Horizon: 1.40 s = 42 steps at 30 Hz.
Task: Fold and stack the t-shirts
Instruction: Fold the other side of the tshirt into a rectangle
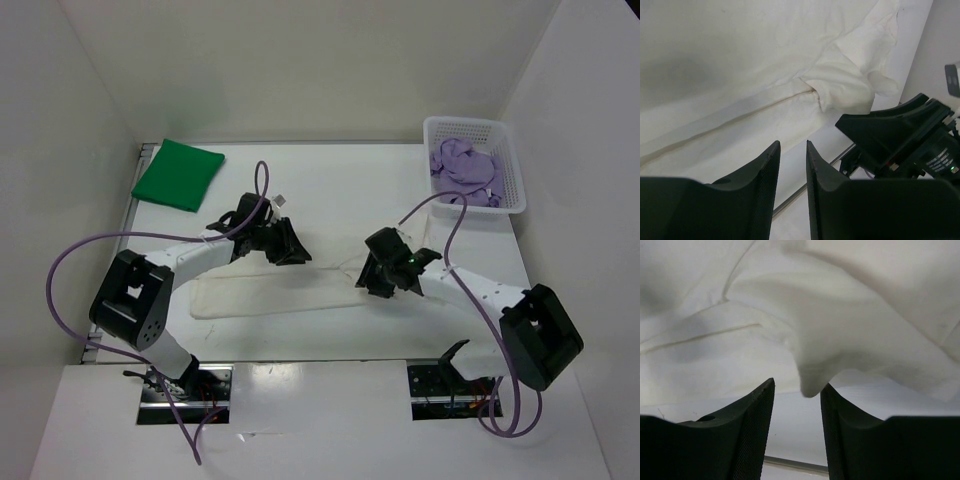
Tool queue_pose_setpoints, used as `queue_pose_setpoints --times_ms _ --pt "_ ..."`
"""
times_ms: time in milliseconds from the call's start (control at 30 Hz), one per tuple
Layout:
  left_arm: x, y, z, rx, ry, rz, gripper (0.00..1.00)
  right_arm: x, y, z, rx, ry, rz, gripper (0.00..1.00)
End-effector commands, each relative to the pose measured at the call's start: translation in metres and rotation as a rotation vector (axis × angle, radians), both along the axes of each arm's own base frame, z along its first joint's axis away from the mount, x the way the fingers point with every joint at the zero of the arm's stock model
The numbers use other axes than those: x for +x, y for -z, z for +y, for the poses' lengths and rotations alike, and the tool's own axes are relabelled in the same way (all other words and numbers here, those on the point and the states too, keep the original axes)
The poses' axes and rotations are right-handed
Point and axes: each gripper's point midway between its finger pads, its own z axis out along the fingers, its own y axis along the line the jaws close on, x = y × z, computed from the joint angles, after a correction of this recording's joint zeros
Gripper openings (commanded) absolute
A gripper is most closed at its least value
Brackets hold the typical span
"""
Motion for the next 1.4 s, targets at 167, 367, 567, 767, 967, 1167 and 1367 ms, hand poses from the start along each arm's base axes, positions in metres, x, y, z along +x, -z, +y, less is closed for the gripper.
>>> queue_pose_setpoints --times_ms 167,367,567,767,967,1167,1367 --pt "0.007 -0.016 0.0 -0.033 -0.017 -0.065 0.34 0.027 -0.019 0.001 -0.038 0.109 -0.143 0.43" --pt "0.007 -0.016 0.0 -0.033 -0.017 -0.065 0.34 0.031 -0.009 -0.004 -0.081 0.125 -0.14 0.42" --pt "0.007 -0.013 -0.001 -0.032 -0.023 -0.05 0.34 0.034 -0.002 0.01 -0.103 0.077 -0.128 0.31" --pt "0.005 -0.011 0.0 -0.025 -0.017 -0.048 0.34 0.041 -0.02 0.032 -0.038 0.029 -0.127 0.06" --pt "0.01 -0.016 0.003 -0.018 -0.015 -0.063 0.34 0.023 -0.051 0.056 0.138 -0.071 -0.064 0.01" --pt "0.015 -0.021 0.014 -0.025 -0.018 -0.053 0.34 0.0 -0.014 0.049 0.096 -0.149 0.076 0.35" --pt "0.014 -0.026 0.016 0.01 0.025 -0.072 0.34 -0.002 -0.03 0.026 0.019 -0.181 0.063 0.6"
